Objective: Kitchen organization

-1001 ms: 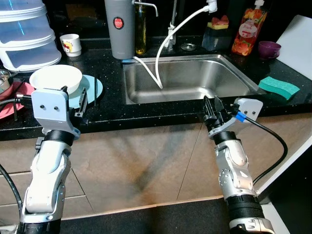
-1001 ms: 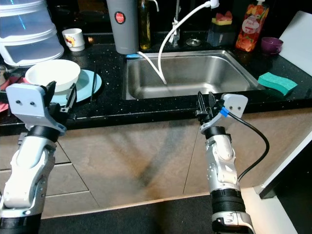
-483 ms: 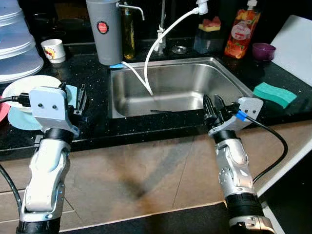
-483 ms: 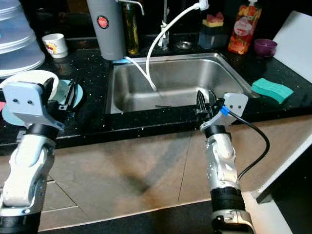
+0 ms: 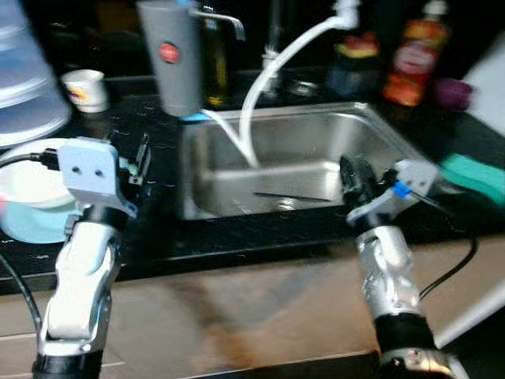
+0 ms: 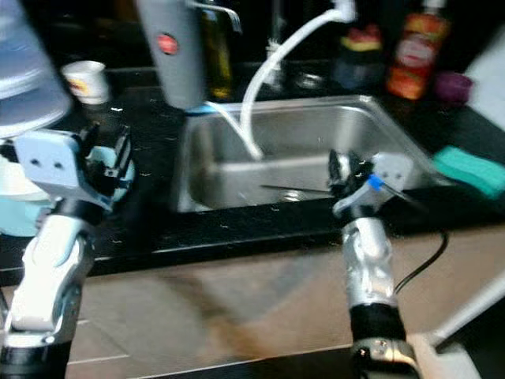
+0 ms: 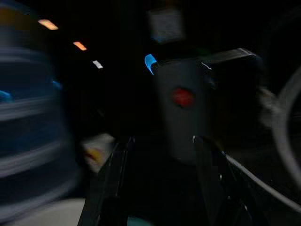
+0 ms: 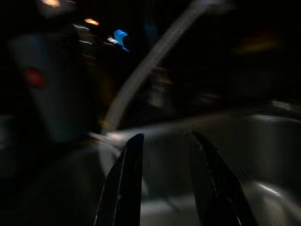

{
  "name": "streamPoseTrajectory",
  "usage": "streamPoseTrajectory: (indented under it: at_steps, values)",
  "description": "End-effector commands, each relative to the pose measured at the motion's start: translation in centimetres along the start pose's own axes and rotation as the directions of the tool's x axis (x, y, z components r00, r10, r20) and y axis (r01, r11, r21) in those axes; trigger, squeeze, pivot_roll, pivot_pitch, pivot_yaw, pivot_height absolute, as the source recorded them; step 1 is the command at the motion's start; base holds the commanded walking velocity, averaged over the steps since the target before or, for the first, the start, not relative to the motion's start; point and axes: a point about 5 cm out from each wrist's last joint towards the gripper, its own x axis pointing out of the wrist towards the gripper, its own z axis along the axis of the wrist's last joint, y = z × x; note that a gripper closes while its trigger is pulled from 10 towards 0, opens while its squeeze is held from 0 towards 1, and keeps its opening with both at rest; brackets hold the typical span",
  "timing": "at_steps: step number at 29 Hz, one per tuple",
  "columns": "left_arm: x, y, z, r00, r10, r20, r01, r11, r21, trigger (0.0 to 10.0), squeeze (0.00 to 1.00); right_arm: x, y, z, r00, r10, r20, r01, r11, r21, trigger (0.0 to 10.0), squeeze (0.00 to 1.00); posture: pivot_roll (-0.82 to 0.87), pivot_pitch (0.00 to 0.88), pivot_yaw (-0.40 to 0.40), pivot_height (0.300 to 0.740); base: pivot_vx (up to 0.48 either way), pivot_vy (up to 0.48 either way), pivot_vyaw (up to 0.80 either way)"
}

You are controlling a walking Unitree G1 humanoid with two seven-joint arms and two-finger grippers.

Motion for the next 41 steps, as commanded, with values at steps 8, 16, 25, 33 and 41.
streamPoseTrajectory:
  at_steps: [8, 16, 25, 33, 41]
  values:
    - [-0.2, -0.3, -0.5, 1.000, -0.011, -0.028, 0.011, 1.000, 0.000, 10.0, 0.00, -0.3, -0.4, -0.3, 1.000, 0.000, -0.007, -0.001, 1.000, -0.012, 10.0, 0.00, 0.07, 0.049, 0.007, 0.740, 0.353, 0.000, 0.00]
    - [-0.5, -0.8, -0.8, 0.999, -0.015, -0.052, 0.013, 0.999, -0.029, 10.0, 0.00, -0.2, 0.1, -0.7, 0.999, 0.036, -0.030, -0.036, 0.999, 0.015, 10.0, 0.00, 0.07, 0.042, 0.006, 0.740, 0.039, 0.000, 0.00]
    - [-0.5, -0.9, -0.9, 0.998, -0.011, -0.059, 0.009, 0.999, -0.040, 10.0, 0.00, -0.3, 0.4, -1.0, 0.997, 0.061, -0.056, -0.059, 0.998, 0.030, 10.0, 0.00, 0.07, 0.043, 0.004, 0.740, 0.000, 0.000, 0.00]
    - [-0.4, -0.7, -0.9, 0.997, 0.005, -0.072, -0.008, 0.999, -0.036, 10.0, 0.00, -0.4, 0.5, -1.2, 0.995, 0.075, -0.073, -0.072, 0.997, 0.038, 10.0, 0.00, 0.07, 0.048, 0.001, 0.740, 0.000, 0.000, 0.00]
    - [-0.4, -0.9, -0.8, 0.996, -0.003, -0.087, -0.002, 0.998, -0.061, 10.0, 0.00, -0.3, 0.5, -1.3, 0.994, 0.071, -0.081, -0.068, 0.997, 0.044, 10.0, 0.00, 0.07, 0.053, 0.000, 0.740, 0.000, 0.240, 0.00]
